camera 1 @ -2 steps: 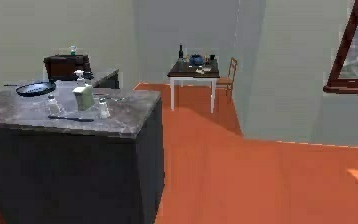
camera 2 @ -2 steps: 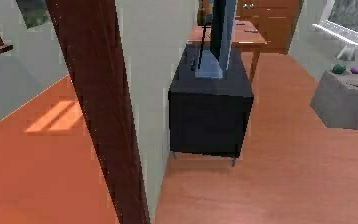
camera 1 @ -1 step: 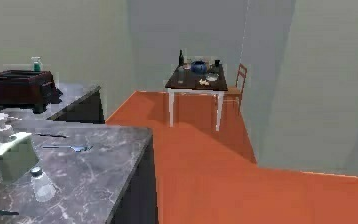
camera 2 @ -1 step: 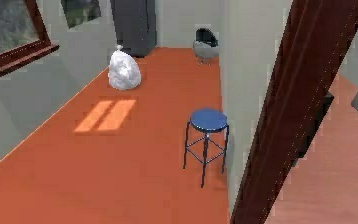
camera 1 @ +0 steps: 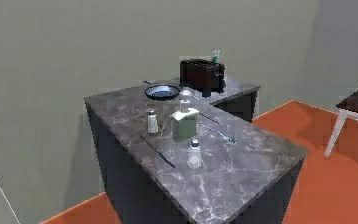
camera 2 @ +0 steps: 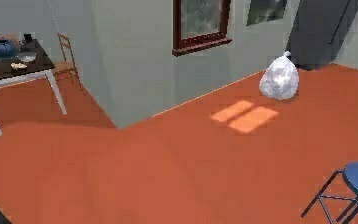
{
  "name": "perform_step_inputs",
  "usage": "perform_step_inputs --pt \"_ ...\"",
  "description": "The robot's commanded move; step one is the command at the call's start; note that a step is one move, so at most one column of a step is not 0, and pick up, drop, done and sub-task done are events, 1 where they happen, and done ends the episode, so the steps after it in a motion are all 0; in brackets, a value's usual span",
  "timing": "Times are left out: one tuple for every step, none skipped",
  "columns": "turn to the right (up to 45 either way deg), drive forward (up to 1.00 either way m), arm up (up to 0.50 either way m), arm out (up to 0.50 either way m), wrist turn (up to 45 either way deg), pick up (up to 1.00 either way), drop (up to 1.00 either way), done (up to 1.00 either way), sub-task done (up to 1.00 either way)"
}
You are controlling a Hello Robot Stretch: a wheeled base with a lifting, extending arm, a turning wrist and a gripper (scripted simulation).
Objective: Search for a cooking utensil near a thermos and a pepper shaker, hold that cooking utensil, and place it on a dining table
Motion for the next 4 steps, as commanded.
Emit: perform_step_inputs --pt "45.0 0.00 0.00 0.00 0.0 0.00 0.00 0.00 0.00" --pt "21.0 0.00 0.00 0.00 0.0 0.00 0.00 0.00 0.00" --pt "0.0 1.00 0.00 0.00 0.0 0.00 0.00 0.00 0.00" --pt "3.0 0.00 0.00 0.00 0.0 0.00 0.00 0.00 0.00"
